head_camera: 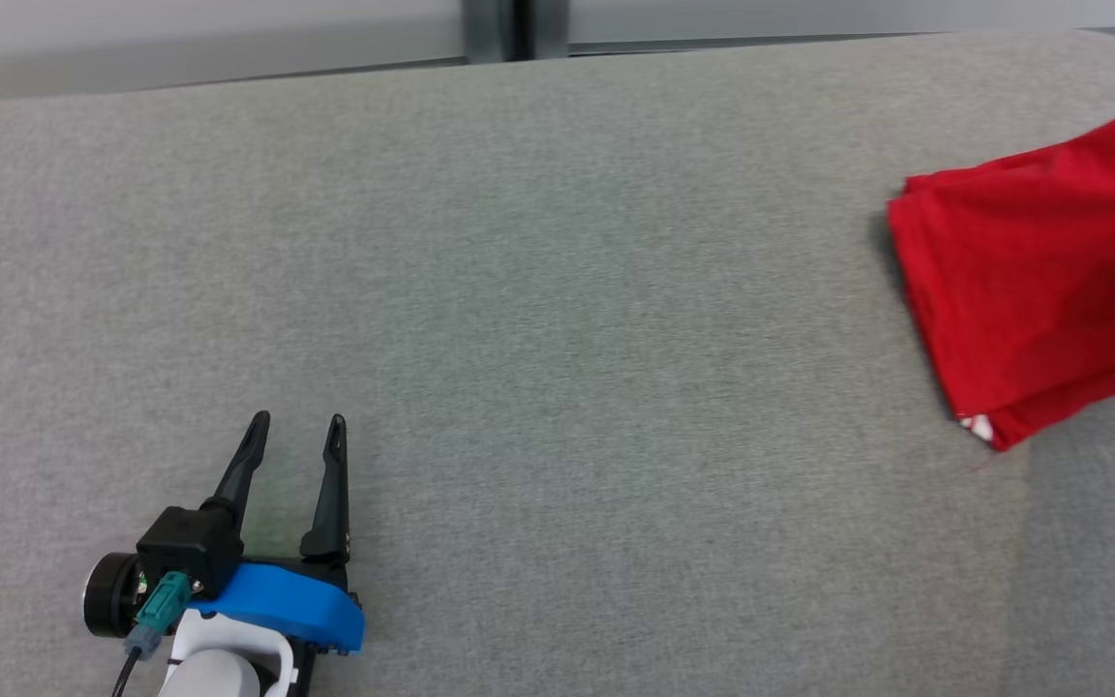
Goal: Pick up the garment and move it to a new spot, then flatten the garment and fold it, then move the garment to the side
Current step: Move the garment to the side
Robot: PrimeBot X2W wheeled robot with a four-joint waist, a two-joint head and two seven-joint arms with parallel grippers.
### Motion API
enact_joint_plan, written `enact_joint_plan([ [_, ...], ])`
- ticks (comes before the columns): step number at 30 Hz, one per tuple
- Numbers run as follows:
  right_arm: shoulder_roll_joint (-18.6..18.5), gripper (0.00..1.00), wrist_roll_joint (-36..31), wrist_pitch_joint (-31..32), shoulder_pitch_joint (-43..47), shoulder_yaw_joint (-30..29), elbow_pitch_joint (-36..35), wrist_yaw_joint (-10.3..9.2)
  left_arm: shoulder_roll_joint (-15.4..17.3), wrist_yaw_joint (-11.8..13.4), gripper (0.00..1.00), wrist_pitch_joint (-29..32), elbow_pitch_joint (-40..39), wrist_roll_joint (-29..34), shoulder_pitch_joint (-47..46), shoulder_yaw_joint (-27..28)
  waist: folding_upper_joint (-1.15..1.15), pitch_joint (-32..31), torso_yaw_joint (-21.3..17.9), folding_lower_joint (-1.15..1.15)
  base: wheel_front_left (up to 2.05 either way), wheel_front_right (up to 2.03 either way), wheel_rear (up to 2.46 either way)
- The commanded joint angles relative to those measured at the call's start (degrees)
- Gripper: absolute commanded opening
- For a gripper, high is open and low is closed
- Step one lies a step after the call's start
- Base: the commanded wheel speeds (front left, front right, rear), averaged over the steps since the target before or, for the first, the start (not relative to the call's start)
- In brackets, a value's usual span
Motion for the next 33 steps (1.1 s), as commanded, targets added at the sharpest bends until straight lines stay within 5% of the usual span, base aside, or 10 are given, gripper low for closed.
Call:
enact_joint_plan([
  [1,-1.2,0.0,-1.0,0.0,-1.0,-1.7,0.6,-0.02,0.2,-0.2,1.0,-0.3,-0.2,0.1,-0.3,-0.2,0.0,1.0,1.6,0.0,0.0,0.0,0.0],
  [2,-2.0,0.18,-2.2,-0.3,-1.1,-3.5,1.2,-0.02,0.4,0.0,1.0,-0.1,-0.3,0.2,-0.5,-0.3,0.0,1.3,2.2,0.0,0.0,0.0,0.0],
  [4,-1.8,0.38,-3.3,-0.9,-1.3,-5.2,1.8,-0.02,0.5,0.1,1.0,0.0,-0.6,0.2,-0.4,-0.4,0.0,1.4,2.4,0.0,0.0,0.0,0.0],
  [6,-1.3,1.0,-5.0,-2.4,-1.5,-7.1,2.2,-0.02,0.7,0.3,1.0,0.1,-0.8,0.2,-0.3,-0.5,0.0,1.6,2.5,0.0,0.0,0.0,0.0],
  [20,6.7,1.0,-6.5,-11.1,-2.4,-0.9,3.6,-0.02,1.2,1.0,1.0,0.4,-0.9,-0.7,0.4,-0.4,0.0,-1.7,0.2,0.0,0.0,0.0,0.0],
  [33,13.5,1.0,-3.0,-21.5,4.6,6.4,1.5,-0.02,-0.1,2.5,1.0,-1.9,1.1,-4.7,3.2,3.6,0.0,-10.5,2.5,0.0,0.0,0.0,0.0],
])
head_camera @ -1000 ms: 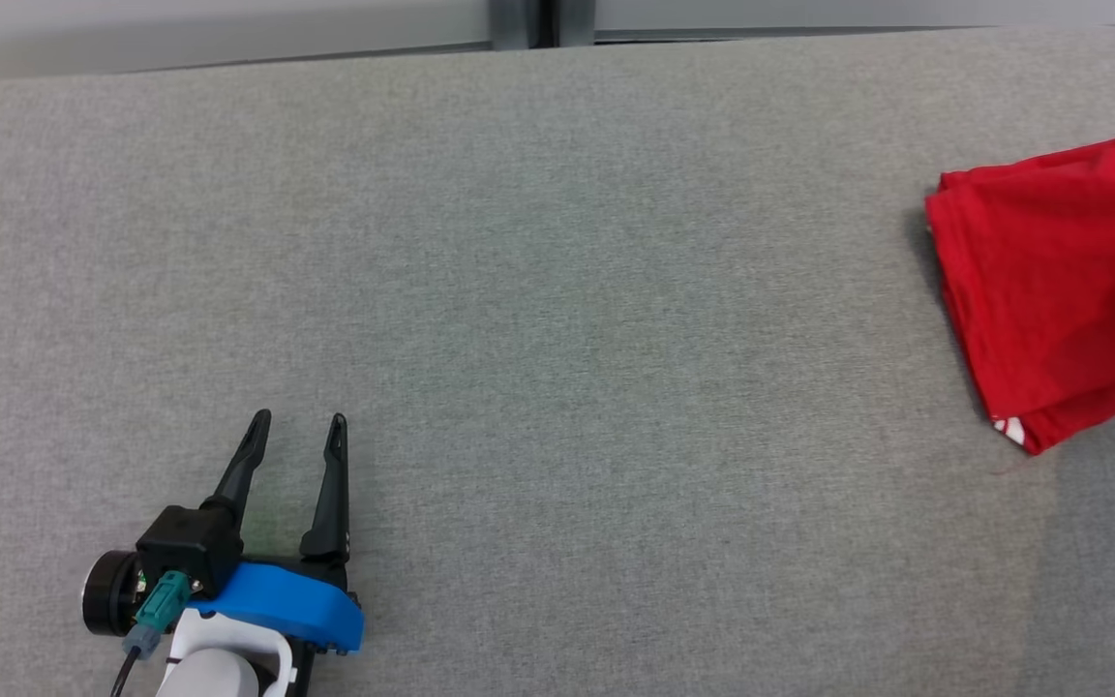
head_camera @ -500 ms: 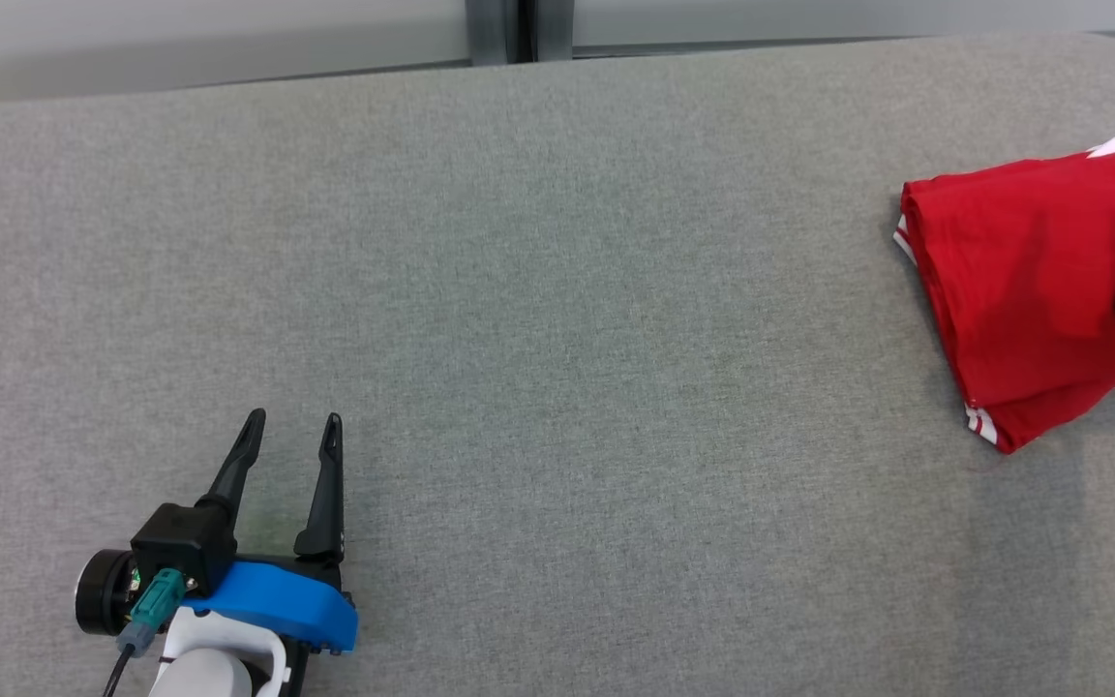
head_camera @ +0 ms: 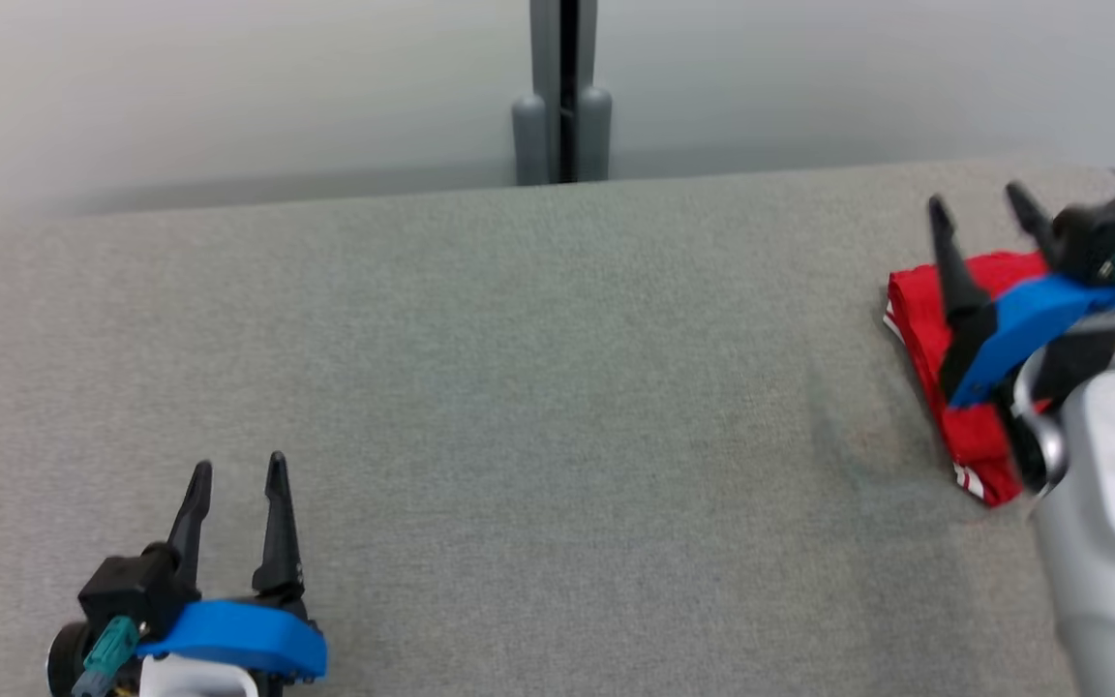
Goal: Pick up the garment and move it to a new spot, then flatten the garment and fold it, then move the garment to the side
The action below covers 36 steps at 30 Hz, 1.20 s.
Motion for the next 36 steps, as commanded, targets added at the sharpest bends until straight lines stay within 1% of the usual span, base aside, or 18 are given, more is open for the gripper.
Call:
enact_joint_plan([
  [1,1.2,1.0,0.6,-1.3,2.0,-0.2,-0.5,-0.02,-0.2,0.3,1.0,-0.3,0.2,-0.3,0.7,0.7,0.0,-1.0,0.1,0.0,0.0,0.0,0.0],
  [4,3.9,1.0,0.1,-4.5,6.8,-1.1,-1.8,-0.02,-0.7,0.3,1.0,-0.6,0.7,-1.1,2.2,1.4,0.0,-2.9,1.4,0.0,0.0,0.0,0.0],
  [6,5.6,1.0,-2.0,-6.9,10.5,-2.4,-3.1,-0.02,-1.1,0.8,1.0,-0.7,1.0,-1.3,3.2,1.9,0.0,-4.0,2.4,0.0,0.0,0.0,0.0],
  [8,8.0,1.0,-2.8,-8.5,14.8,-3.5,-4.5,-0.01,-1.4,0.6,1.0,-0.8,1.0,-1.7,4.0,2.2,0.0,-4.8,3.4,0.0,0.0,0.0,0.0],
  [10,9.0,1.0,-3.1,-9.8,18.6,-4.2,-6.3,-0.02,-1.7,0.3,1.0,-0.9,1.1,-2.1,5.0,2.4,0.0,-5.5,4.2,0.0,0.0,0.0,0.0],
  [12,9.5,1.0,-3.1,-10.7,22.4,-4.6,-8.1,-0.02,-2.0,0.3,1.0,-0.9,1.3,-2.6,5.8,2.6,0.0,-6.1,4.9,0.0,0.0,0.0,0.0],
  [16,9.8,1.0,2.3,-12.3,28.9,-2.4,-10.6,-0.01,-2.1,0.0,1.0,-0.8,1.7,-2.8,7.3,2.2,0.0,-7.0,6.1,0.0,0.0,0.0,0.0],
  [18,9.8,1.0,5.0,-12.9,31.4,-1.0,-11.5,-0.01,-1.5,0.3,1.0,-0.5,1.8,-2.1,7.7,1.7,0.0,-7.2,6.3,0.0,0.0,0.0,0.0],
  [20,9.8,1.0,6.4,-13.3,33.2,0.3,-12.2,-0.01,-1.2,0.6,1.0,-0.4,1.6,-1.8,8.4,1.4,0.0,-7.4,6.4,0.0,0.0,0.0,0.0],
  [27,9.8,1.0,8.0,-14.1,36.2,2.3,-14.2,-0.01,-1.5,0.7,1.0,-0.1,0.8,-1.8,9.8,0.3,0.0,-7.9,6.2,0.0,0.0,0.0,0.0],
  [36,9.8,1.0,8.2,-13.8,36.7,2.8,-14.7,-0.01,-1.6,0.3,1.0,0.3,0.8,-2.2,9.2,-0.5,0.0,-8.0,6.1,0.0,0.0,0.0,0.0],
])
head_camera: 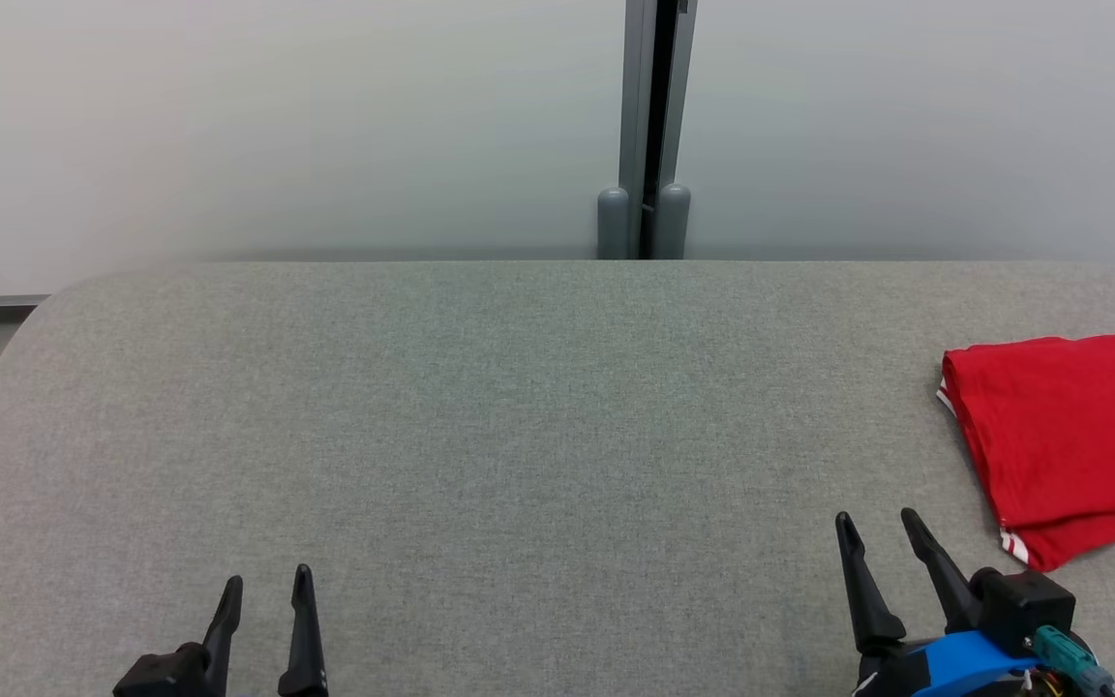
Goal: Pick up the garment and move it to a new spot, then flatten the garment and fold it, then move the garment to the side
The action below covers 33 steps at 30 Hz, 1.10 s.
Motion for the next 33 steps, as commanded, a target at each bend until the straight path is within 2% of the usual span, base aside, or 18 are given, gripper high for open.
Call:
enact_joint_plan([
  [1,0.0,1.0,0.2,0.0,0.7,-0.1,-0.2,0.0,0.1,-0.3,1.0,0.1,-0.2,-0.3,-0.2,-0.1,0.0,0.0,0.0,0.01,0.0,0.0,0.0],
  [8,0.0,1.0,0.4,0.0,0.7,-0.6,-0.8,0.0,0.0,0.1,1.0,0.6,-0.4,-0.4,-0.8,-0.8,0.0,0.0,0.3,0.01,0.0,0.0,0.0],
  [9,0.0,0.0,0.3,0.0,0.1,-0.6,-0.4,0.0,-0.2,0.0,0.0,0.7,0.0,-0.4,-0.1,-0.6,0.0,0.0,0.3,0.01,0.0,0.0,0.0],
  [12,0.1,0.0,1.0,0.3,0.2,-0.7,0.7,0.0,-0.7,-0.1,0.0,1.0,1.1,-1.1,0.3,-0.4,0.0,0.0,0.3,0.01,0.0,0.0,0.0],
  [33,0.1,0.0,22.7,5.8,-0.8,-2.9,-1.7,0.0,-2.2,-2.2,0.0,6.3,-0.3,-19.1,-2.7,4.2,0.0,0.0,0.3,0.01,0.0,0.0,0.0],
])
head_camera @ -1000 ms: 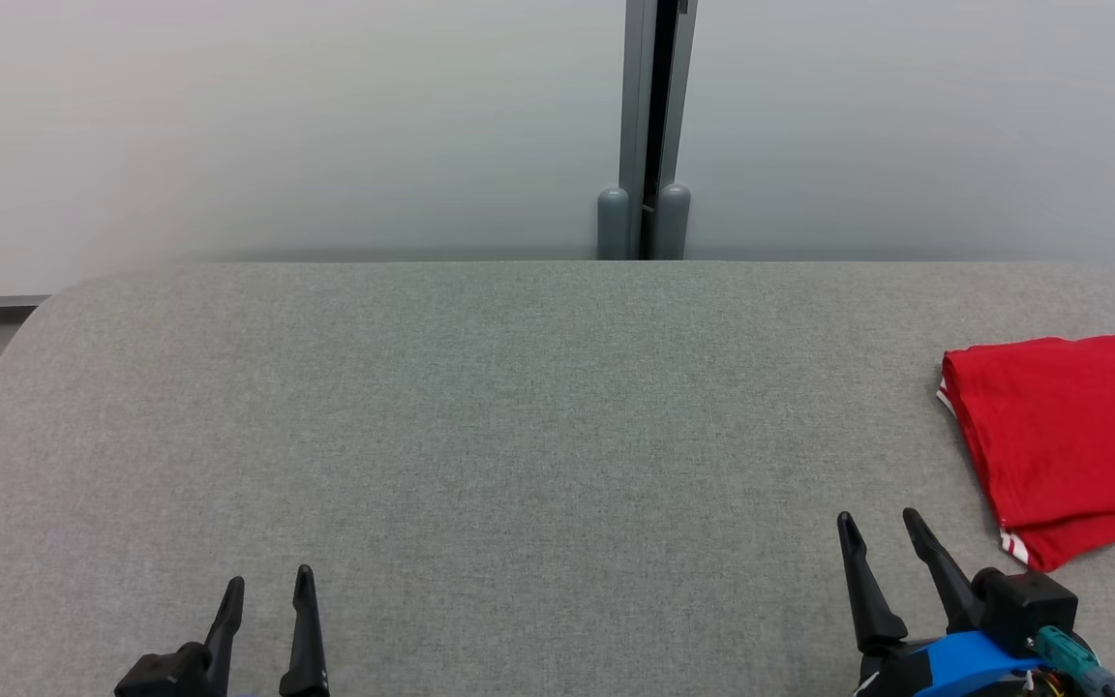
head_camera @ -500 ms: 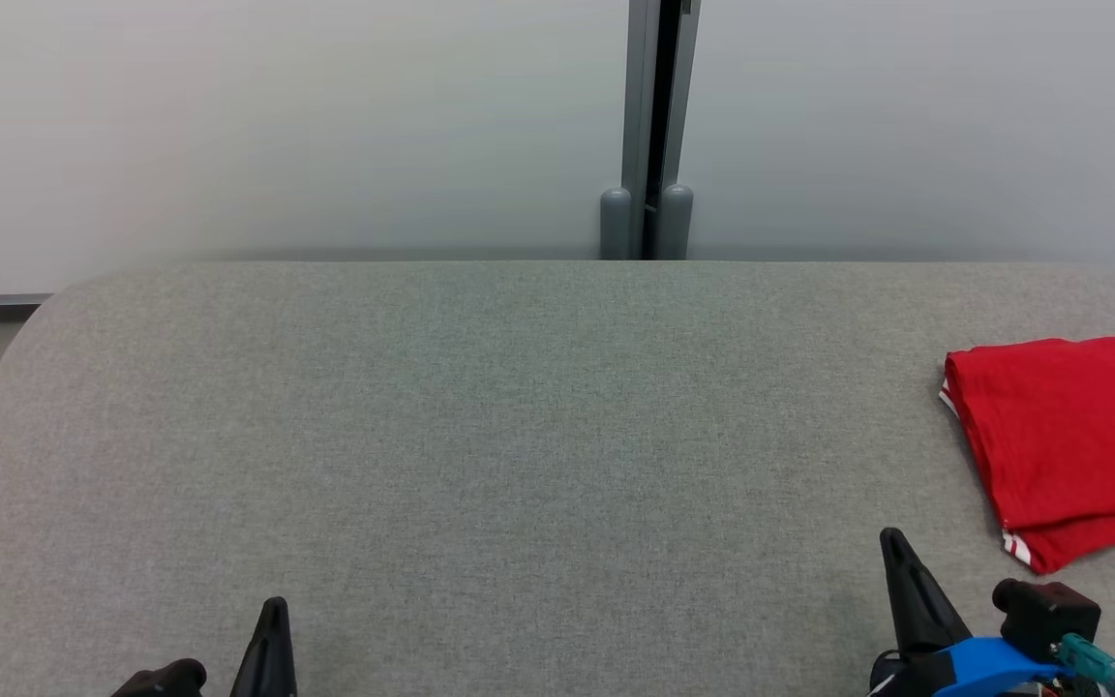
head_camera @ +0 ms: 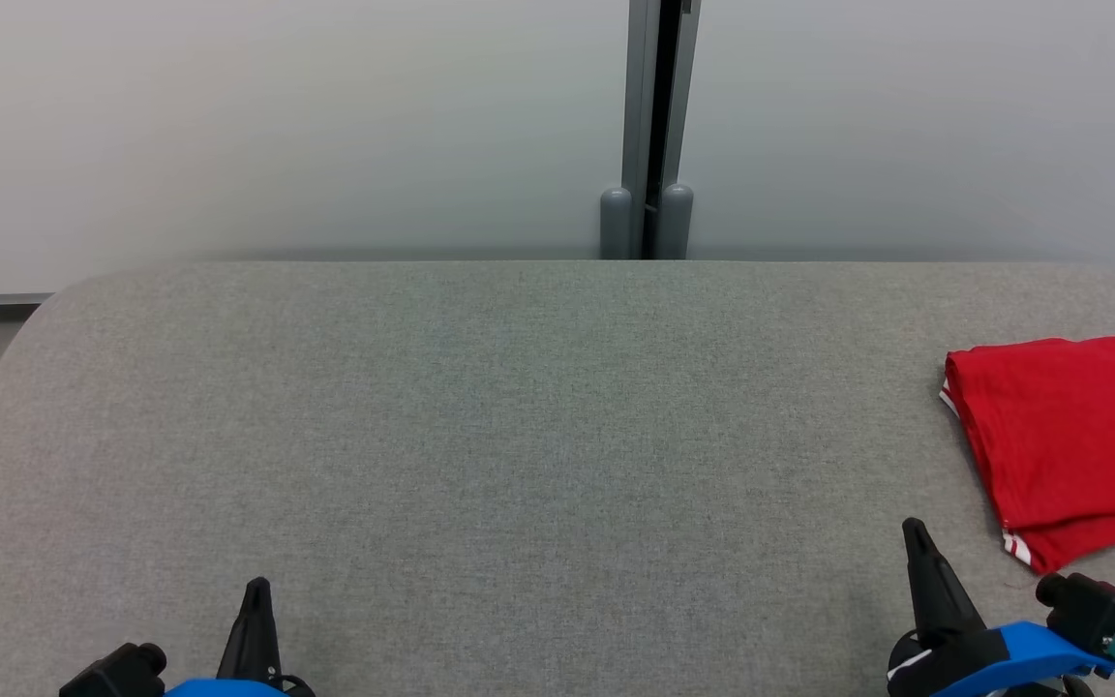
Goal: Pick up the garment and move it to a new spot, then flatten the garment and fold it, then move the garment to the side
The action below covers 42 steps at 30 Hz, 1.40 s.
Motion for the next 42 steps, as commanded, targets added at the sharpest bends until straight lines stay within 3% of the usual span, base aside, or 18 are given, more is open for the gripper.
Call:
enact_joint_plan([
  [1,-0.2,0.0,2.9,0.6,-1.4,-0.4,-1.3,0.01,0.0,-0.4,0.0,0.6,-1.1,-2.3,-2.1,0.8,0.0,0.0,0.0,0.0,0.0,0.0,0.0],
  [21,-0.2,0.0,19.6,4.8,-2.3,-2.1,-3.1,0.01,-1.2,-2.2,0.0,4.7,-2.2,-16.4,-4.4,4.4,0.0,0.0,0.0,0.0,0.0,0.0,0.0],
  [42,-0.2,0.0,32.6,8.2,-2.9,-3.5,-4.5,0.02,-2.1,-3.4,0.0,7.9,-3.0,-27.2,-6.2,7.2,0.0,0.1,0.1,0.0,0.0,0.0,0.0],
])
